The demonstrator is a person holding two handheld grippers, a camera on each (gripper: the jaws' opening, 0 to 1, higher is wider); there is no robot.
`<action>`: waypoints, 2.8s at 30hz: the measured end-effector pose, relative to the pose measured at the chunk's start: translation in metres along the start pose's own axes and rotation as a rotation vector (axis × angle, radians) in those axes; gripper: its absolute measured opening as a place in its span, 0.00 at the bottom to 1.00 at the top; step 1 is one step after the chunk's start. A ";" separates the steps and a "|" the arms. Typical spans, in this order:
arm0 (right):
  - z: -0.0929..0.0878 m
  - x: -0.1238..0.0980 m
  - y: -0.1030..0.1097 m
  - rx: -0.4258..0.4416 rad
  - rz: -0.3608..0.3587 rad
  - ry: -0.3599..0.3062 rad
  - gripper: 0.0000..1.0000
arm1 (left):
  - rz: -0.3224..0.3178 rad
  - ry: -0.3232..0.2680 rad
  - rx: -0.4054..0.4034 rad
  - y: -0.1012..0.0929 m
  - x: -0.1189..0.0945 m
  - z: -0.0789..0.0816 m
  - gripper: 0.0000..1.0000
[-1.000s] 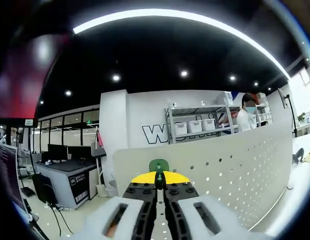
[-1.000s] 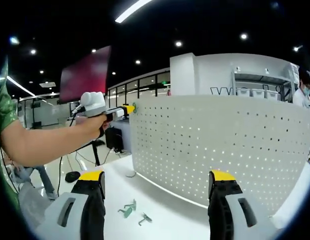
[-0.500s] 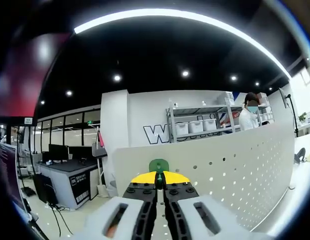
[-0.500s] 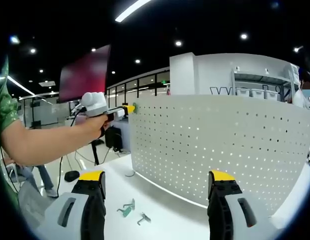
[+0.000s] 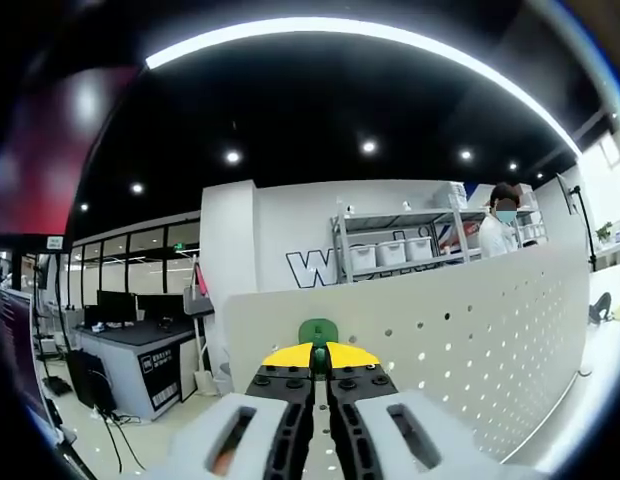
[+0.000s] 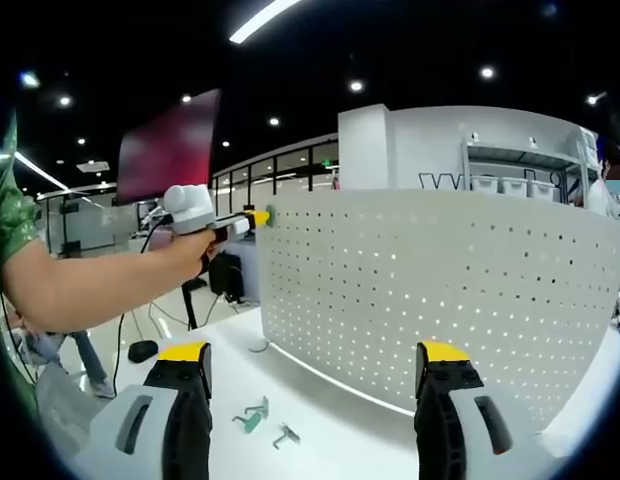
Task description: Insert the hook assembly into the mounting plate slot until the hook locks in place.
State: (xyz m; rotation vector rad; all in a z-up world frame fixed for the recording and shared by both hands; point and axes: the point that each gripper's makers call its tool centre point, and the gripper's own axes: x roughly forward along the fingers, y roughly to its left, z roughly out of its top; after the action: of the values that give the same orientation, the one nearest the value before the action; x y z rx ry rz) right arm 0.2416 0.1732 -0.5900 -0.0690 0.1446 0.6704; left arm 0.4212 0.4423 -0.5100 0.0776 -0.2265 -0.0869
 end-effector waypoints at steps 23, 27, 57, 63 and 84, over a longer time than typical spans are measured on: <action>-0.002 0.001 -0.002 -0.003 -0.002 0.012 0.84 | 0.008 -0.014 0.000 0.001 0.000 -0.002 0.02; -0.002 0.001 -0.002 -0.006 -0.002 0.013 0.84 | 0.008 -0.013 -0.001 0.001 -0.001 -0.003 0.02; -0.008 0.001 -0.003 -0.010 -0.007 0.034 0.84 | 0.011 -0.007 0.011 0.002 0.002 -0.008 0.02; -0.008 0.001 -0.003 -0.011 -0.010 0.036 0.83 | 0.014 0.003 0.042 0.001 0.005 -0.012 0.03; -0.008 -0.001 -0.005 -0.009 -0.016 0.036 0.83 | 0.016 0.016 0.070 0.003 0.005 -0.015 0.04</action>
State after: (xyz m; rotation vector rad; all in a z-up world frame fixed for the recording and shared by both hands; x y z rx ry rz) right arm 0.2425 0.1678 -0.5975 -0.0909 0.1753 0.6539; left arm 0.4292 0.4455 -0.5229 0.1457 -0.2142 -0.0629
